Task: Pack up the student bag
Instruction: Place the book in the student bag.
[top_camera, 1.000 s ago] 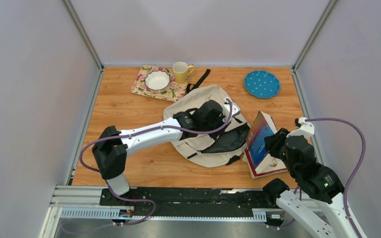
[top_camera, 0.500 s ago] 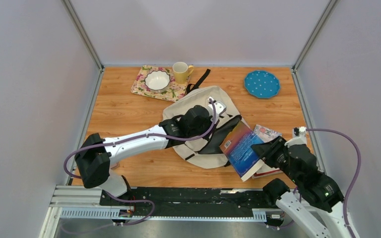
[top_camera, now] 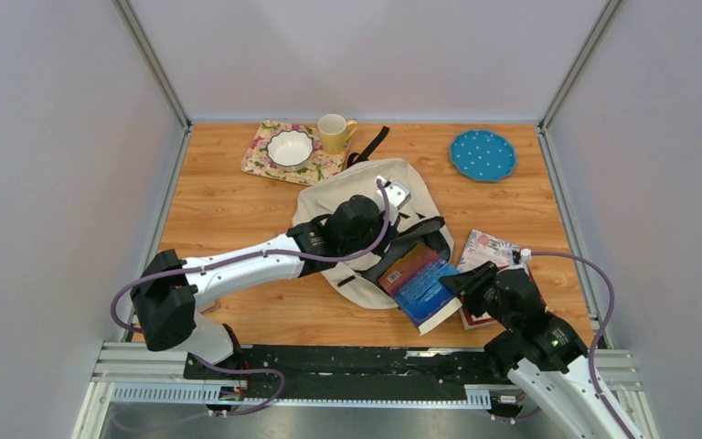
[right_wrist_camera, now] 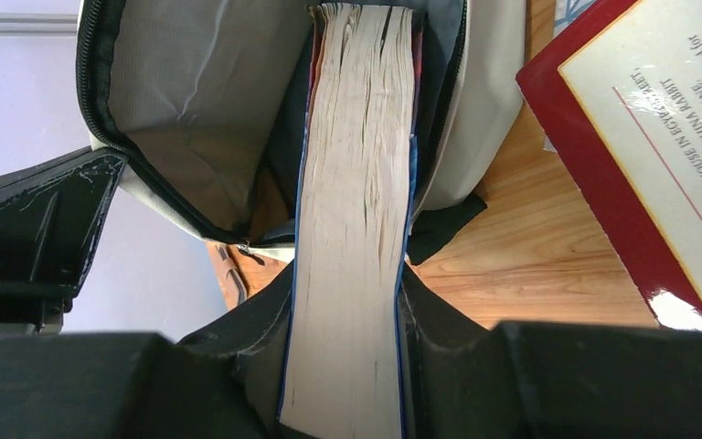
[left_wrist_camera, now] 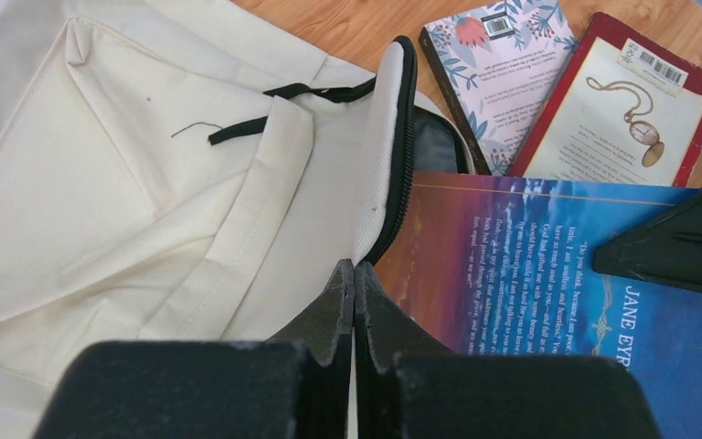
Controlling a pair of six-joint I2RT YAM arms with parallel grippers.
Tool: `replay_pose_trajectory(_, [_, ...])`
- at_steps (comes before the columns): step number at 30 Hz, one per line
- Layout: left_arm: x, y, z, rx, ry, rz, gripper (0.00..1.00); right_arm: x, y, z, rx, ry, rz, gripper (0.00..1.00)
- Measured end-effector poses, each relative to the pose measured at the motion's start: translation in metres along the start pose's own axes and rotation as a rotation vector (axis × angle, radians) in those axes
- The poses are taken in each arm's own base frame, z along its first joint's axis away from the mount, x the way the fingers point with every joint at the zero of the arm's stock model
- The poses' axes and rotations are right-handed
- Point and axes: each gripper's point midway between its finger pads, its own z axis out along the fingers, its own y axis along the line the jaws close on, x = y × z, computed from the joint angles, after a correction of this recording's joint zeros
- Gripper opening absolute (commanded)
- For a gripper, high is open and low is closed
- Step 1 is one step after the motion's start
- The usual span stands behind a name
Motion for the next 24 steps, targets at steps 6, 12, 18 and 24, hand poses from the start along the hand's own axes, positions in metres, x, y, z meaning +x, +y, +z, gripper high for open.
replay_pose_trajectory(6, [-0.006,0.001,-0.009,-0.002,-0.013,0.014,0.0,0.0,-0.004,0.005,0.017,-0.005,0.007,0.0])
replay_pose_trajectory(12, [-0.02,0.014,-0.03,-0.032,-0.04,0.051,0.0,0.007,-0.029,0.018,0.087,0.008,0.001,0.0])
replay_pose_trajectory(18, [-0.038,0.044,-0.051,-0.093,-0.081,0.024,0.0,0.01,-0.042,0.026,0.113,0.012,0.0,0.0])
replay_pose_trajectory(24, [-0.037,0.059,-0.056,-0.11,-0.067,0.003,0.0,0.009,-0.041,0.029,0.115,0.009,0.0,0.0])
